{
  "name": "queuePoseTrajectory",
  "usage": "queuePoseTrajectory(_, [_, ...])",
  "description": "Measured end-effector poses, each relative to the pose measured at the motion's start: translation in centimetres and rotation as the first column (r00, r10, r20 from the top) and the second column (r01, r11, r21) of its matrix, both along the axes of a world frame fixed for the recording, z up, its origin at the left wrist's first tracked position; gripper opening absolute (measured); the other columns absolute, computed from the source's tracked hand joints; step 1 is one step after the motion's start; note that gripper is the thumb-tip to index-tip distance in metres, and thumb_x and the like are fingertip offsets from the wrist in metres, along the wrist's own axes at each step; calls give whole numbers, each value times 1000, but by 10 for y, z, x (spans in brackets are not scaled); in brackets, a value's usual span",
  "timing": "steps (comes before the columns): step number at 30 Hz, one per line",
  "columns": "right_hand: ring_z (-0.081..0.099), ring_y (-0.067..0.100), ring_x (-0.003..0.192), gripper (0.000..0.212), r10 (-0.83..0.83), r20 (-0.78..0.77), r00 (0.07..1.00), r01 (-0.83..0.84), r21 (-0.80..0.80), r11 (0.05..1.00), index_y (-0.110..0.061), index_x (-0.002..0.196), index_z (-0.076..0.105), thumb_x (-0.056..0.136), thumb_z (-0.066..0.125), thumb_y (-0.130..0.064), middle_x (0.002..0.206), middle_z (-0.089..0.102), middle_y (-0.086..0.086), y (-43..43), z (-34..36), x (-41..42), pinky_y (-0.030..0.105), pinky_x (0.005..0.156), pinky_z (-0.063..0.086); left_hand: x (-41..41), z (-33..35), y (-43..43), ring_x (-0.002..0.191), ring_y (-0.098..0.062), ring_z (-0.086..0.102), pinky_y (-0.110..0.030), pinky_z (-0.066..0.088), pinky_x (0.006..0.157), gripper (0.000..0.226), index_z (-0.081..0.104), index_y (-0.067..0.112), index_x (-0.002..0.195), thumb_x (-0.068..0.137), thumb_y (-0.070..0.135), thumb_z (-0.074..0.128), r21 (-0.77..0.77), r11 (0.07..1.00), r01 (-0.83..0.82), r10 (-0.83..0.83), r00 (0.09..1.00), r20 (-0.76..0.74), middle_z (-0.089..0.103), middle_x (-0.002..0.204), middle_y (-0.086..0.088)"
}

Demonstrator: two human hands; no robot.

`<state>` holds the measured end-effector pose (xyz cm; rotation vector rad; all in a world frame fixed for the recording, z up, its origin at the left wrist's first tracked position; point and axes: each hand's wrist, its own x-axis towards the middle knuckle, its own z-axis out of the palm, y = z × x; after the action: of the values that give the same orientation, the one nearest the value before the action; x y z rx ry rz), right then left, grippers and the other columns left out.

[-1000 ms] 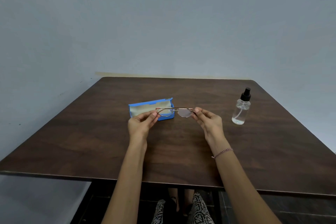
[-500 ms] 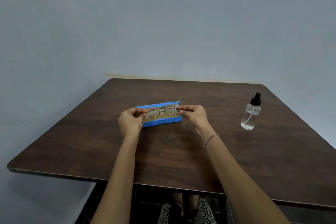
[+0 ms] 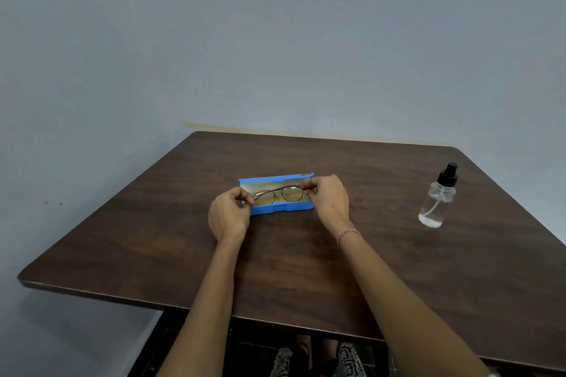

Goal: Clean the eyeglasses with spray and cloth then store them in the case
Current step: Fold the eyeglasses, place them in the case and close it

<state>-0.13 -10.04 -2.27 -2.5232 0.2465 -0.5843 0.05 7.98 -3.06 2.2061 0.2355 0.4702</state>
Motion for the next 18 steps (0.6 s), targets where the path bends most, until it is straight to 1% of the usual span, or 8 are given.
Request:
queuePoseTrajectory(3, [56, 12, 98, 21, 29, 0, 1000, -29, -57, 998, -24, 107, 70, 91, 60, -15, 101, 62, 0, 0, -4, -2, 26, 77, 47, 1, -1, 0, 81, -15, 64, -26, 46, 61, 21, 61, 26, 64, 78, 12, 67, 25, 1000, 5, -6, 1000, 10, 71, 86, 13])
queuePoseTrajectory(6, [53, 12, 96, 22, 42, 13, 999, -40, -100, 994, -22, 110, 70, 92, 58, -17, 98, 64, 0, 2, -9, -3, 23, 73, 43, 0, -1, 1, 81, -12, 63, -24, 43, 61, 18, 63, 29, 70, 80, 15, 68, 32, 999, 17, -17, 1000, 15, 70, 87, 14])
queuePoseTrajectory(11, [52, 9, 94, 20, 66, 24, 998, -63, -86, 994, -26, 108, 70, 90, 61, -23, 95, 63, -4, -5, -9, -4, 25, 71, 48, 1, -3, 2, 84, -8, 63, -23, 42, 62, 12, 66, 30, 78, 81, 20, 69, 8, 1000, 22, -22, 999, 45, 70, 86, 14])
queuePoseTrajectory(14, [49, 7, 94, 19, 100, -2, 995, -100, -111, 989, -28, 105, 71, 89, 61, -25, 96, 64, -4, -10, -10, -3, 23, 68, 44, 2, -4, 2, 85, -8, 63, -23, 41, 62, 10, 67, 31, 80, 82, 21, 69, 22, 999, 33, -34, 998, 54, 70, 86, 15])
queuePoseTrajectory(16, [48, 8, 94, 18, 114, -12, 993, -115, -125, 986, -28, 103, 71, 89, 61, -24, 97, 64, -3, -12, -11, -3, 24, 68, 45, 2, -5, 2, 86, -8, 63, -22, 40, 63, 10, 69, 31, 82, 82, 21, 68, 40, 998, 38, -40, 998, 51, 71, 87, 15])
queuePoseTrajectory(18, [44, 6, 91, 18, 116, -9, 993, -116, -163, 980, -27, 104, 71, 90, 61, -23, 98, 63, -5, -12, -11, -3, 23, 66, 44, 2, -7, 2, 86, -7, 64, -22, 40, 64, 10, 70, 31, 85, 83, 22, 67, 41, 998, 37, -39, 998, 52, 71, 87, 15])
